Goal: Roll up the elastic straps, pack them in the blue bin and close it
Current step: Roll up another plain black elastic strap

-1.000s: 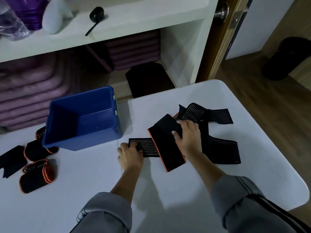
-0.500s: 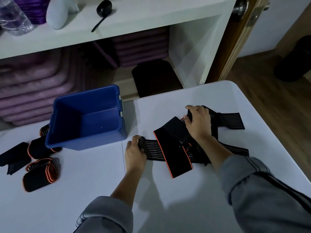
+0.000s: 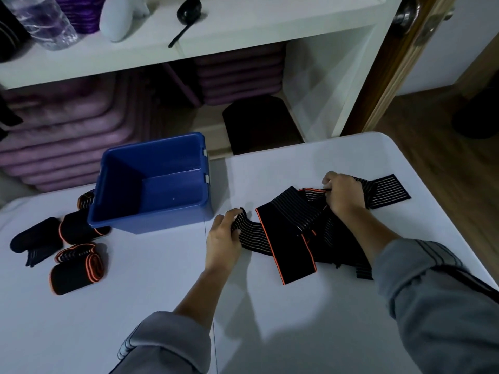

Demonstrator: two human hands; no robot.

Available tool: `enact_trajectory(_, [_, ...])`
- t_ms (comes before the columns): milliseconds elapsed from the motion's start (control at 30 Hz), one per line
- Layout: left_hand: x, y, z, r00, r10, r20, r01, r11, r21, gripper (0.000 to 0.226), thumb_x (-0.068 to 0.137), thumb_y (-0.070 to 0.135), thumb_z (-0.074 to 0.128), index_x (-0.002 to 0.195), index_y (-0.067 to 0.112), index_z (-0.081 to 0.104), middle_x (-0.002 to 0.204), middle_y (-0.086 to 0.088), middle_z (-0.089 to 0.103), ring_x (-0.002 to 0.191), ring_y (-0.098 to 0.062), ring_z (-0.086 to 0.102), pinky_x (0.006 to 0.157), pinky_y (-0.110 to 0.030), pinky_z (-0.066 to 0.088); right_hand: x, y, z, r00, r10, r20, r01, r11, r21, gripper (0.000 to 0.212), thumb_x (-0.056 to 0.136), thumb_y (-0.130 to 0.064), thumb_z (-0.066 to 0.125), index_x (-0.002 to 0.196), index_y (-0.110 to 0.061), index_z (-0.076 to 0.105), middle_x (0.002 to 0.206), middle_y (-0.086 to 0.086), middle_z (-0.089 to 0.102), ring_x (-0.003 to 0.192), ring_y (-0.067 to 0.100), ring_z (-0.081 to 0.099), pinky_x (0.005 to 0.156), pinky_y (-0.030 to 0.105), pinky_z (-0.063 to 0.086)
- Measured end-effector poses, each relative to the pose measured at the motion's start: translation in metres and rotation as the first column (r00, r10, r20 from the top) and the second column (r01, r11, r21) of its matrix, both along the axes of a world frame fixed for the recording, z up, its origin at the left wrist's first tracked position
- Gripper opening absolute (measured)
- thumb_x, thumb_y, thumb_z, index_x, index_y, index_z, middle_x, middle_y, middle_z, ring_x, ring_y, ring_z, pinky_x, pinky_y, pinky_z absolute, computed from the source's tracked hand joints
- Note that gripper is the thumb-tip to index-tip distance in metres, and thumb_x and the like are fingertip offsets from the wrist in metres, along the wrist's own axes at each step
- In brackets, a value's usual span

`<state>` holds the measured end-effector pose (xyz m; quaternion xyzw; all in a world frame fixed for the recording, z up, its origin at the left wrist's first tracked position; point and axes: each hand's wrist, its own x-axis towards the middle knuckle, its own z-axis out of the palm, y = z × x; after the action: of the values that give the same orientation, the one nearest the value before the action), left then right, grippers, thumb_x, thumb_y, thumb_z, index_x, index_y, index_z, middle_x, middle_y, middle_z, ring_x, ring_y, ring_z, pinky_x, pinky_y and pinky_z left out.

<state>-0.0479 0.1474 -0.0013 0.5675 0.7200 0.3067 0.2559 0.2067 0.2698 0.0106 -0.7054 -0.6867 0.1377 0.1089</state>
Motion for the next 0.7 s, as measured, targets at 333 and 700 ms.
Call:
enact_trajectory(333, [0.009, 0.001, 0.035, 0.999, -0.026, 0.047, 0.019, 0.990, 0.139, 0.048, 0.083, -0.008, 0.058, 0.120, 0.022, 0.058, 0.084, -0.004, 0.055, 0.073, -0.006, 0.051, 0.068, -0.001, 0.039, 0.028, -0.010, 0.087, 0.861, -0.044, -0.506, -0.012, 0.994, -0.106, 0.032, 0.078, -0.013, 0.074, 0.110, -0.010, 0.069, 0.098, 0.003, 0.064, 0.093, 0.013, 0.057, 0.085, 0.020, 0.038])
enact_trajectory(700, [0.008, 0.007, 0.147, 0.928, 0.042, 0.370, -0.146, 0.955, 0.260, 0.025, 0.078, 0.006, 0.072, 0.094, 0.025, 0.070, 0.083, 0.008, 0.068, 0.079, -0.002, 0.063, 0.075, -0.011, 0.049, -0.006, -0.040, 0.182, 0.493, 0.125, -0.861, -0.229, 0.973, 0.010, 0.016, 0.083, -0.004, 0.066, 0.091, -0.017, 0.066, 0.081, -0.005, 0.071, 0.077, 0.004, 0.067, 0.068, 0.014, 0.050])
